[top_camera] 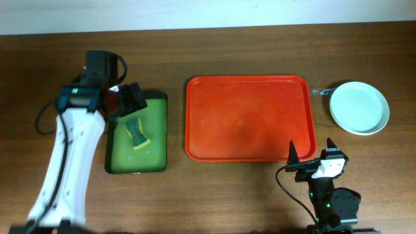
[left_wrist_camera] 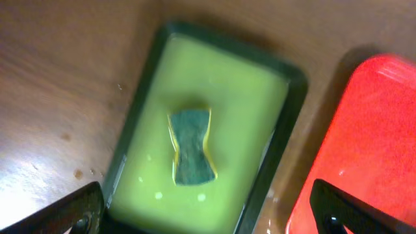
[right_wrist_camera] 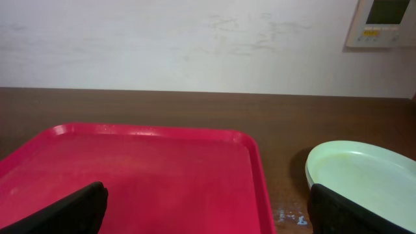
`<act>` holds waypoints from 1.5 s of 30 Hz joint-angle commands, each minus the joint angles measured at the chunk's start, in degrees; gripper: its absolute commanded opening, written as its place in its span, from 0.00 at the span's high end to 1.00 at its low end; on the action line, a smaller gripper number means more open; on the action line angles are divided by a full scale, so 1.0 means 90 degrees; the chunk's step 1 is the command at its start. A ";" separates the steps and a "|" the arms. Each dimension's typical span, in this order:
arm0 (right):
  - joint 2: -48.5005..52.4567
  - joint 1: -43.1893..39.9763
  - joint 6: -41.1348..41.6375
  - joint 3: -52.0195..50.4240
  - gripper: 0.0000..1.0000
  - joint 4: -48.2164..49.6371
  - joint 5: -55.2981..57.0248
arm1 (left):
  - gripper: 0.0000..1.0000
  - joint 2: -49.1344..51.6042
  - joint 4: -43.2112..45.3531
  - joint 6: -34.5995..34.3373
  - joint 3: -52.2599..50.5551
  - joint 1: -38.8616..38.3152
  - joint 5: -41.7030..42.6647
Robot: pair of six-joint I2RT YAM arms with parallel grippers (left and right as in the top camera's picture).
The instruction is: Clean dirty plates on tray and stack at the side
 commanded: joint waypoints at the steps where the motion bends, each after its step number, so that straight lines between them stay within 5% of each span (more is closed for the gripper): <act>1: -0.0053 0.0063 0.0024 -0.0046 0.02 -0.0029 0.0124 | 0.01 -0.0969 0.1086 0.1523 -0.1071 0.0015 0.0036; 4: -0.0053 0.0063 0.0024 -0.0046 0.02 -0.0029 0.0124 | 0.01 -0.2101 0.2912 0.2715 -0.2730 0.0015 0.1270; 8: -0.0053 0.0063 0.0024 -0.0046 0.02 -0.0029 0.0124 | 0.01 -0.4405 0.5224 0.2756 -0.5367 0.0015 0.1396; 15: -0.0053 0.0063 0.0024 -0.0046 0.02 -0.0029 0.0124 | 0.01 -0.7895 0.6703 0.2759 -0.8038 0.0015 0.1316; 22: -0.0053 0.0063 0.0024 -0.0046 0.02 -0.0029 0.0124 | 0.01 -0.9318 0.6897 0.2759 -0.9075 0.0325 0.1319; 25: -0.0053 0.0063 0.0024 -0.0046 0.01 -0.0029 0.0124 | 0.01 -0.9814 0.6273 0.2761 -0.9124 0.0323 0.1294; 45: -0.0053 0.0063 0.0024 -0.0046 0.02 -0.0029 0.0124 | 0.01 -0.9809 0.6200 0.2586 -0.9122 0.0306 0.0316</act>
